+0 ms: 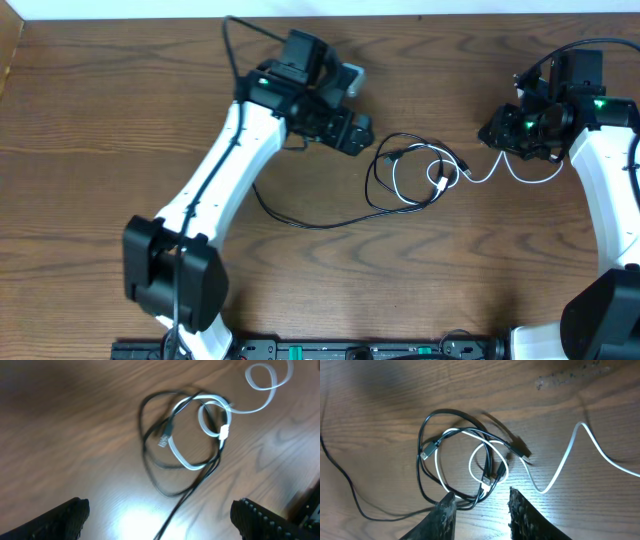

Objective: Untangle cables

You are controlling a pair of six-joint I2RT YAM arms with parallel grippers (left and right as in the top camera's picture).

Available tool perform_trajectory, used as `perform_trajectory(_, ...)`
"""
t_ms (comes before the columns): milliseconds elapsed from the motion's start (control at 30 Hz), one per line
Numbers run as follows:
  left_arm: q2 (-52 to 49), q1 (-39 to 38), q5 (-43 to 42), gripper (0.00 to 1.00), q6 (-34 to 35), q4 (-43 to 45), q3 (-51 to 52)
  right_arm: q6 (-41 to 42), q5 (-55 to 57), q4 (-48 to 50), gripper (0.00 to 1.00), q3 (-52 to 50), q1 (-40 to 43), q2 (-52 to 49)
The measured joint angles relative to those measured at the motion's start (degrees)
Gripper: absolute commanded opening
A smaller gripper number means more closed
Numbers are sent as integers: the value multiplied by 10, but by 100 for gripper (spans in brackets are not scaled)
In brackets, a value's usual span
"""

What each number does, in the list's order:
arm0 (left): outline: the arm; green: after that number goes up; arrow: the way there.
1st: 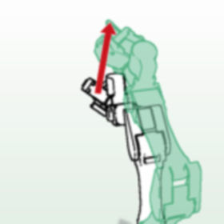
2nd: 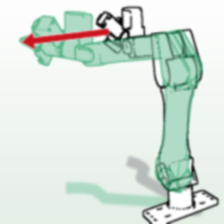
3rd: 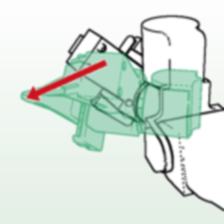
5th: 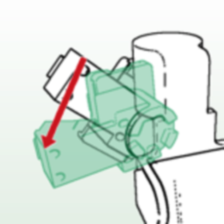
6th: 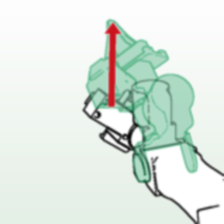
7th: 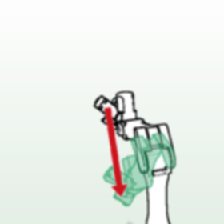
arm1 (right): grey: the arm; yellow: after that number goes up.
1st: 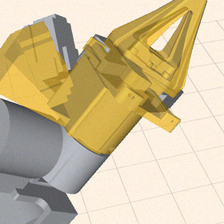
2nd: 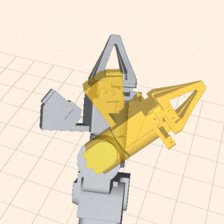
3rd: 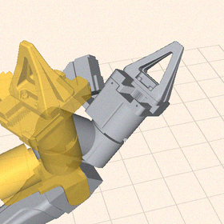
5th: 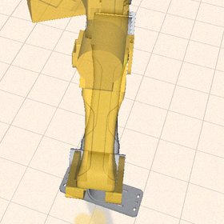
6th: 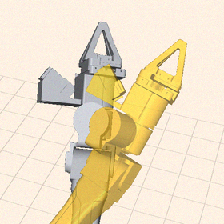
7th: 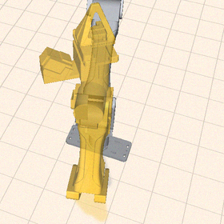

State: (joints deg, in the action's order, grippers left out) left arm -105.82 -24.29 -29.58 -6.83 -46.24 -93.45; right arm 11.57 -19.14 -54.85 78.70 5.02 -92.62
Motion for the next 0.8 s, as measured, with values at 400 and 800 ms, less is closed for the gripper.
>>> perform_trajectory(400, -157, -76, 20, 96, -7, 60, -52, 0, 8, 0, 33, 0, 0, 0)
perform_trajectory(800, -224, -102, 92, 89, -9, 101, -114, 0, 8, -2, 35, 0, 0, 0)
